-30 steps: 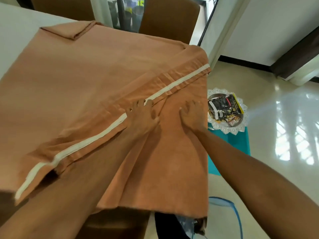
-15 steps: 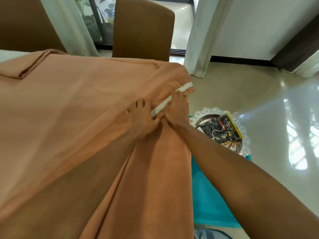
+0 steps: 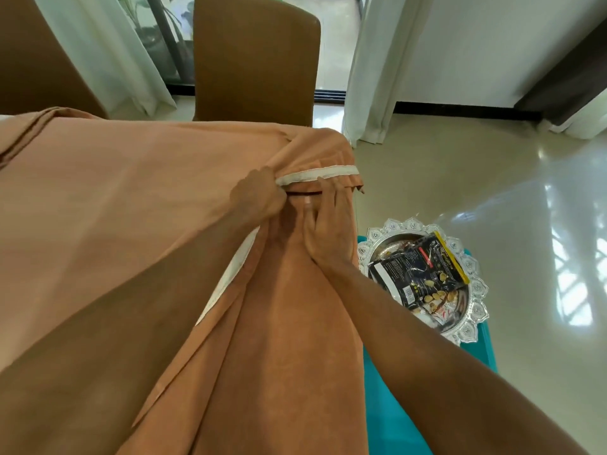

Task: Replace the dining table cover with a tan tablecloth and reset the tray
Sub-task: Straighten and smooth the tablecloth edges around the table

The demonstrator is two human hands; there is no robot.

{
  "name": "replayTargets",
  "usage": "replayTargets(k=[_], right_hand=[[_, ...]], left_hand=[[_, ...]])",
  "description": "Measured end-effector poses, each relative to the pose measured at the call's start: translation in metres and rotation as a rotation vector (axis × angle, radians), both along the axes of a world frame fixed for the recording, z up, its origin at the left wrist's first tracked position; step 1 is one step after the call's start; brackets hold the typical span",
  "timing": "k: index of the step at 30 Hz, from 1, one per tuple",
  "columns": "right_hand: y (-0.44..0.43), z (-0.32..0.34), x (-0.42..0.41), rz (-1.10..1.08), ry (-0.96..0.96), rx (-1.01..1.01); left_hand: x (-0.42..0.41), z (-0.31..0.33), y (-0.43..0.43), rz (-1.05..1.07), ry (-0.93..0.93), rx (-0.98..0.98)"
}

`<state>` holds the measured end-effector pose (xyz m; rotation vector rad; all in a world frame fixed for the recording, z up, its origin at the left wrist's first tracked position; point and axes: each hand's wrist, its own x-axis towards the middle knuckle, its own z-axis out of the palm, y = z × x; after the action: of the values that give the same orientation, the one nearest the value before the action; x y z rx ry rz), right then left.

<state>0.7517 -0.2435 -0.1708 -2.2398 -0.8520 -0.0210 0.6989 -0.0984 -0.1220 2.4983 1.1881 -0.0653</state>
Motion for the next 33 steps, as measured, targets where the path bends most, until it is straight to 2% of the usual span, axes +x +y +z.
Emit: replayTargets(k=[2, 6, 8, 10, 13, 15, 17, 19, 20, 22, 27, 31, 33], right_hand=[[0.001, 0.000, -0.001, -0.012, -0.011, -0.011], [0.001, 0.002, -0.003, 0.016, 0.009, -0.134], [0.001, 0.001, -0.002, 0.056, -0.015, -0.217], [0.003, 0.000, 0.001, 0.064, -0.011, -0.267], [0.017, 0.007, 0.012, 0.046, 0.052, -0.223], [0.032, 0.014, 0.030, 0.065, 0.063, -0.182], [0.045, 0.017, 0.054, 0.093, 0.011, -0.208], [0.054, 0.018, 0.079, 0.110, -0.029, -0.243], [0.057, 0.018, 0.089, 0.114, -0.040, -0.258], [0.062, 0.014, 0.101, 0.119, -0.071, -0.274], [0.062, -0.007, 0.087, 0.072, -0.145, -0.349], [0.060, -0.007, 0.086, 0.064, -0.144, -0.354], [0.061, -0.005, 0.087, 0.065, -0.144, -0.371]], left_hand=[[0.006, 0.017, 0.012, 0.146, -0.101, -0.281], [0.003, 0.043, 0.037, 0.512, -0.479, -0.714], [-0.003, 0.048, 0.047, 0.602, -0.557, -0.845], [-0.006, 0.045, 0.053, 0.615, -0.540, -0.864], [0.001, 0.037, 0.050, 0.468, -0.492, -0.750], [0.012, 0.032, 0.048, 0.332, -0.407, -0.599], [0.021, 0.032, 0.045, 0.208, -0.247, -0.402], [0.029, 0.029, 0.040, 0.063, -0.046, -0.115], [0.035, 0.027, 0.037, 0.003, 0.012, 0.019], [0.046, 0.021, 0.030, -0.067, 0.030, 0.156], [0.073, -0.007, 0.020, -0.091, -0.050, 0.144], [0.085, -0.025, 0.020, -0.077, -0.070, 0.320], [0.091, -0.024, 0.030, -0.039, -0.154, 0.215]])
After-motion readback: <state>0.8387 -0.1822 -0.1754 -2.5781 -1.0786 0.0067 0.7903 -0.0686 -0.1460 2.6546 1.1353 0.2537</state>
